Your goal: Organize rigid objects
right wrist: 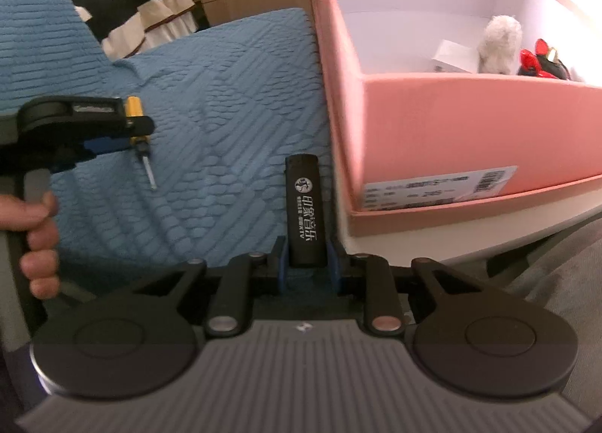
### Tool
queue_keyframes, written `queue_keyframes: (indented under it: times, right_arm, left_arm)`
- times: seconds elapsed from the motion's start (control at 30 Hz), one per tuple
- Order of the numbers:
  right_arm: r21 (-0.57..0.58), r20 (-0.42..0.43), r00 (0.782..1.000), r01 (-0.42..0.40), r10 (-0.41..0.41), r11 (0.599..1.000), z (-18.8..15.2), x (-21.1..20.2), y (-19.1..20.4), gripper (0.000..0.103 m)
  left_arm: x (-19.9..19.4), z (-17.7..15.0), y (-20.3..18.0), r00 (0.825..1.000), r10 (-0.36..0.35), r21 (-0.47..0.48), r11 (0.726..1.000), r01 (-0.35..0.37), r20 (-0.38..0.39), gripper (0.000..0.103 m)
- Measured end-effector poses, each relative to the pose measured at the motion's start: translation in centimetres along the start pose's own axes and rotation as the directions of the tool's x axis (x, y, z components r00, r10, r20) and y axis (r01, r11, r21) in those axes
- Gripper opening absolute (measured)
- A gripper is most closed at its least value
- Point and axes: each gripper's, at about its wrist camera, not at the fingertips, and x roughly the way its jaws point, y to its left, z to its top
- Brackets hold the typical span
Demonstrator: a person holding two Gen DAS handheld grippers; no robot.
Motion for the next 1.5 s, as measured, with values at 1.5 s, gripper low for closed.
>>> queue_keyframes:
  times: [1.5]
  right_arm:
    - [-0.19,0.086,0.996,-0.012,0.028,0.982,4.3,3.3,3.9,0.026]
  left_arm:
    - [2.5,1.6,-0.3,0.995,0.101,-0.067,0.993,-0.1,0.008,0.022]
